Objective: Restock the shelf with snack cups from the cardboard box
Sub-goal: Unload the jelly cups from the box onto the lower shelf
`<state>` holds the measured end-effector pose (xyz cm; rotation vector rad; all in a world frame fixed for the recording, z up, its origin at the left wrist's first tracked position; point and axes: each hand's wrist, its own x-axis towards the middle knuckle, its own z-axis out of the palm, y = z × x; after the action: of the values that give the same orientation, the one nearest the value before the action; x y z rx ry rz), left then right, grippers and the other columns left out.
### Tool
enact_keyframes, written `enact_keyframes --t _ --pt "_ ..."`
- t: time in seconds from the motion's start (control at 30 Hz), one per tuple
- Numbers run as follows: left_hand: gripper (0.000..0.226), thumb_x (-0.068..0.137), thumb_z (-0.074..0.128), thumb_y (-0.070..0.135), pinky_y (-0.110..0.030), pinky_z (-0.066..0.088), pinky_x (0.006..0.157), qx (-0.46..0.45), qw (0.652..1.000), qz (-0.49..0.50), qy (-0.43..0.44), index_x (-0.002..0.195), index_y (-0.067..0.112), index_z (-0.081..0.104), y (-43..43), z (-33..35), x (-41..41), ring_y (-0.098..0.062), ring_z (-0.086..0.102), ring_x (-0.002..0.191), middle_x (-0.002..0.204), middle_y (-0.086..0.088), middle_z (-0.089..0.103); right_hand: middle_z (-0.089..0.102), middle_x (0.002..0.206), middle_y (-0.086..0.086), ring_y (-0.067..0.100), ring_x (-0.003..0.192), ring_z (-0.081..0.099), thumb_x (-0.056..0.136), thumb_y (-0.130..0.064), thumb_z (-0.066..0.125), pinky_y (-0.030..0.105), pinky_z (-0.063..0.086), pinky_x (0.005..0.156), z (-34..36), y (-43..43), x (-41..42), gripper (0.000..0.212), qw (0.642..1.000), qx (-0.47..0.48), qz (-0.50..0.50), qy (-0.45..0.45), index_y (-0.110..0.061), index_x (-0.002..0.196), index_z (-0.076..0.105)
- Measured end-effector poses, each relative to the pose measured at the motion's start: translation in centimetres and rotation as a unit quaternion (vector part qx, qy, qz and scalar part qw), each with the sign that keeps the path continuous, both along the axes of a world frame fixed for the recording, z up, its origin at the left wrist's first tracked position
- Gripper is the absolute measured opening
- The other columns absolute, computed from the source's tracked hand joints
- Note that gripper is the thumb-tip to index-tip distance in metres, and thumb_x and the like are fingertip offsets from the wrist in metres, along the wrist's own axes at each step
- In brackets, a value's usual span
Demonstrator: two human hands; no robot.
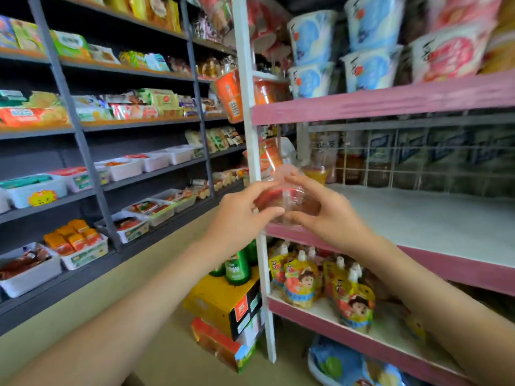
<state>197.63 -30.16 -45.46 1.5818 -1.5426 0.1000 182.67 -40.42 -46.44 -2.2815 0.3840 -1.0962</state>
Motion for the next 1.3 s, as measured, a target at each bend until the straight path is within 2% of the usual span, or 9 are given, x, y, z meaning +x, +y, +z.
enact_keyframes --t 0.1,0.17,0.43,0.6,0.77,0.97,1.07,1.2,1.3 --pt "0.032 0.081 0.073 0.025 -0.013 0.05 0.082 -0.004 0.995 -0.036 0.09 0.112 0.028 0.065 -3.0 1.8 -1.3 0.004 0.065 0.089 0.096 0.015 0.07 0.052 0.12 -0.022 -0.001 0.102 0.059 0.07 -0.016 0.082 0.024 0.05 0.092 1.6 -3.2 -1.9 0.083 0.998 0.023 -0.004 0.055 -0.038 0.136 0.036" --pt "0.024 0.079 0.074 0.021 -0.019 0.054 0.077 0.0 0.987 -0.066 0.145 0.103 0.023 0.069 -4.9 2.8 -1.8 0.0 0.068 0.081 0.088 0.011 0.072 0.051 0.126 -0.01 0.01 0.106 0.061 0.067 -0.014 0.084 0.034 0.053 0.092 2.0 -5.1 -2.4 0.09 0.996 0.056 0.005 0.072 -0.035 0.136 0.032" --pt "0.022 0.076 0.075 0.033 -0.046 0.054 0.081 0.027 0.967 -0.028 0.25 0.08 0.011 0.075 -14.0 3.5 -1.0 -0.027 0.069 0.082 0.08 -0.01 0.073 0.054 0.119 -0.001 0.008 0.105 0.058 0.067 -0.007 0.083 0.021 0.053 0.081 2.2 -10.7 -1.2 0.083 0.979 0.179 -0.016 0.099 -0.02 0.131 0.031" --pt "0.036 0.072 0.08 0.025 -0.041 0.052 0.091 0.068 0.885 -0.03 0.46 0.1 0.008 0.064 -19.7 2.1 0.9 -0.023 0.066 0.093 0.101 -0.008 0.07 0.058 0.1 -0.009 0.001 0.089 0.057 0.069 0.007 0.076 0.007 0.047 0.063 0.8 -13.2 1.3 0.068 0.97 0.222 -0.066 0.068 -0.018 0.119 0.037" --pt "0.015 0.092 0.058 0.022 -0.035 0.051 0.092 0.061 0.776 -0.095 0.621 0.102 0.011 0.061 -22.3 0.6 1.8 -0.021 0.064 0.096 0.101 -0.008 0.068 0.069 0.1 -0.001 0.005 0.081 0.062 0.069 -0.006 0.082 0.009 0.046 0.057 -1.1 -16.2 4.3 0.052 0.956 0.268 -0.119 -0.019 -0.014 0.115 0.058" --pt "0.022 0.096 0.05 0.031 -0.04 0.054 0.077 0.101 0.756 -0.116 0.636 0.103 0.013 0.06 -23.1 -1.7 2.0 -0.029 0.062 0.094 0.103 -0.013 0.065 0.07 0.099 0.004 0.023 0.091 0.067 0.073 -0.019 0.078 0.044 0.059 0.074 -3.3 -18.6 6.9 0.029 0.927 0.315 -0.199 -0.03 -0.024 0.096 0.061" --pt "0.019 0.096 0.05 0.034 -0.038 0.057 0.069 0.123 0.769 -0.13 0.614 0.101 0.019 0.059 -23.7 -2.5 2.4 -0.027 0.064 0.095 0.106 -0.012 0.066 0.07 0.1 0.006 0.027 0.095 0.066 0.072 -0.007 0.073 0.048 0.058 0.076 -3.7 -19.8 7.2 0.042 0.937 0.279 -0.208 0.007 -0.017 0.111 0.059" --pt "0.023 0.095 0.051 0.037 -0.04 0.051 0.093 0.126 0.784 -0.127 0.594 0.103 0.016 0.059 -24.2 -2.9 3.0 -0.024 0.065 0.099 0.106 -0.01 0.068 0.069 0.099 0.009 0.026 0.091 0.065 0.071 -0.006 0.07 0.038 0.056 0.075 -4.2 -19.4 7.7 0.04 0.937 0.242 -0.246 0.061 -0.009 0.11 0.062" --pt "0.031 0.095 0.049 0.042 -0.041 0.051 0.094 0.121 0.804 -0.1 0.573 0.108 0.015 0.06 -24.7 -3.4 3.5 -0.024 0.066 0.097 0.1 -0.008 0.07 0.069 0.103 0.01 0.025 0.092 0.064 0.078 -0.004 0.065 0.036 0.055 0.078 -4.4 -19.1 8.3 0.031 0.935 0.225 -0.267 0.069 -0.006 0.11 0.062"
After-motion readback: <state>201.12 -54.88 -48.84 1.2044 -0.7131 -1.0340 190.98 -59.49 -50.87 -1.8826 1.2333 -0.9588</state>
